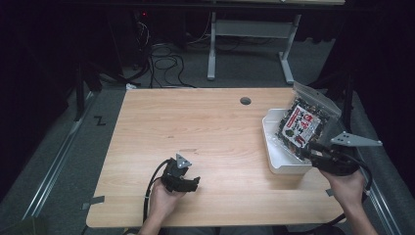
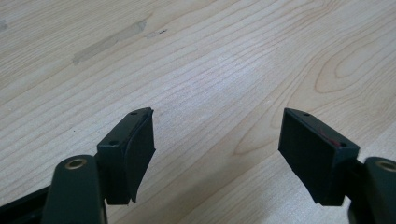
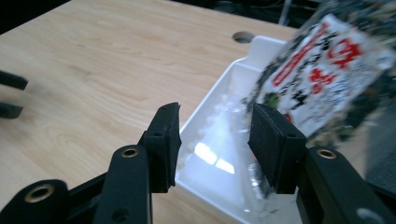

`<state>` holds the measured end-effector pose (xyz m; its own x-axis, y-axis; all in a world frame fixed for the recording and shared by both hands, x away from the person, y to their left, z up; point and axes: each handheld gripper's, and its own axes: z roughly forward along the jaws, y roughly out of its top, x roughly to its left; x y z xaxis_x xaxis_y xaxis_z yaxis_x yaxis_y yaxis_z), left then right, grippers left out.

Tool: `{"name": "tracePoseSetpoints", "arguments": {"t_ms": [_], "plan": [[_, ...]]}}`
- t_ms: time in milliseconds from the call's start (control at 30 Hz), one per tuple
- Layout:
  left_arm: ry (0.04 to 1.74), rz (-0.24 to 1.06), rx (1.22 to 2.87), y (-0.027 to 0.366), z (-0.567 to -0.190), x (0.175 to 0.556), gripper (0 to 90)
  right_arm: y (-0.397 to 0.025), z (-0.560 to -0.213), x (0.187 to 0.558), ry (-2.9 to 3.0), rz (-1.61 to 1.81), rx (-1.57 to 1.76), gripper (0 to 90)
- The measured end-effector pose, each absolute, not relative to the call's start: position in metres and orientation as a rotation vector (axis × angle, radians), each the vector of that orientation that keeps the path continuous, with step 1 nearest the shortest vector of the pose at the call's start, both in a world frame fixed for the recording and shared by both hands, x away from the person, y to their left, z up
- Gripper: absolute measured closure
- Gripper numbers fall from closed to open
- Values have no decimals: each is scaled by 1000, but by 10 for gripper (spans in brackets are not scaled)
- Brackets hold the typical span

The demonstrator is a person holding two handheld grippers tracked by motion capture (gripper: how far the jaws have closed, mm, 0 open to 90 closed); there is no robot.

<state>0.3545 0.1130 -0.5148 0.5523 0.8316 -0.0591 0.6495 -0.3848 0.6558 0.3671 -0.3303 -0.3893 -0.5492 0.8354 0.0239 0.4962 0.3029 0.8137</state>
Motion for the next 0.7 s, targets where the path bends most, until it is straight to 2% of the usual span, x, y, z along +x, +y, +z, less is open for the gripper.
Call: {"name": "tracePoseSetpoints", "arguments": {"t_ms": [700], "plan": [[1174,373,2147,112,-512,353,275,-276,-437,360,2351,1151,1093,549]]}}
